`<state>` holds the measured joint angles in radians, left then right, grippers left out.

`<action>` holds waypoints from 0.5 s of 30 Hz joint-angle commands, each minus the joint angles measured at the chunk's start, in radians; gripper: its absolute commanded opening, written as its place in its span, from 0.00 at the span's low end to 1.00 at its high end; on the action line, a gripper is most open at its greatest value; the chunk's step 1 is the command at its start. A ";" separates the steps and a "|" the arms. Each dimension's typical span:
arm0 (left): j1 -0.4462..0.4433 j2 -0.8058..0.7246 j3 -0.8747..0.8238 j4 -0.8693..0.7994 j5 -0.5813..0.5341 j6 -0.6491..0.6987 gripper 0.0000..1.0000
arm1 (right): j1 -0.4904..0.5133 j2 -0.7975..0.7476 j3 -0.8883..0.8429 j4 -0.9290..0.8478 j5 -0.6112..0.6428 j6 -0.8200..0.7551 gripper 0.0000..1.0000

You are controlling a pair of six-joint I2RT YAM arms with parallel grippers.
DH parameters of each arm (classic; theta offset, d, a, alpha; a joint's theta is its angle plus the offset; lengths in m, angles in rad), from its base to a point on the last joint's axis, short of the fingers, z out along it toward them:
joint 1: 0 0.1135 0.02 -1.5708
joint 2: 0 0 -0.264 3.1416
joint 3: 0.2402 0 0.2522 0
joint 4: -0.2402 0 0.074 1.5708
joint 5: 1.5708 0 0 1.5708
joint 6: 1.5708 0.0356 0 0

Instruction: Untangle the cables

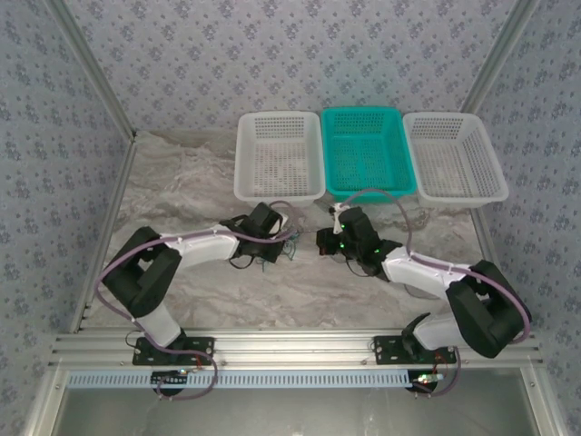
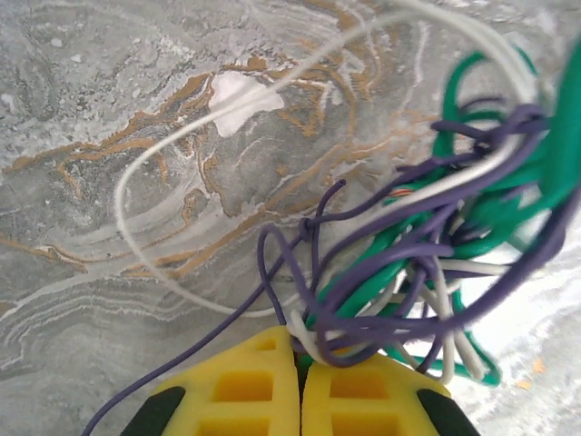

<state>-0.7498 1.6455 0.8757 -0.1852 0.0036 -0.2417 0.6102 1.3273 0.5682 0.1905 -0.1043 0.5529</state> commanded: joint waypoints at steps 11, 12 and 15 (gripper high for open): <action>0.250 -0.347 -0.249 -0.189 -0.124 -0.197 0.00 | -0.273 -0.371 -0.162 -0.317 0.328 0.244 0.00; 0.272 -0.369 -0.253 -0.207 -0.132 -0.199 0.00 | -0.302 -0.384 -0.165 -0.343 0.331 0.249 0.00; 0.360 -0.445 -0.279 -0.233 -0.115 -0.222 0.00 | -0.394 -0.411 -0.173 -0.406 0.338 0.249 0.00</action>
<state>-0.5007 1.2327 0.6640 -0.1589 0.0814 -0.4080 0.3210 0.9409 0.4274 -0.0311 -0.0036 0.7433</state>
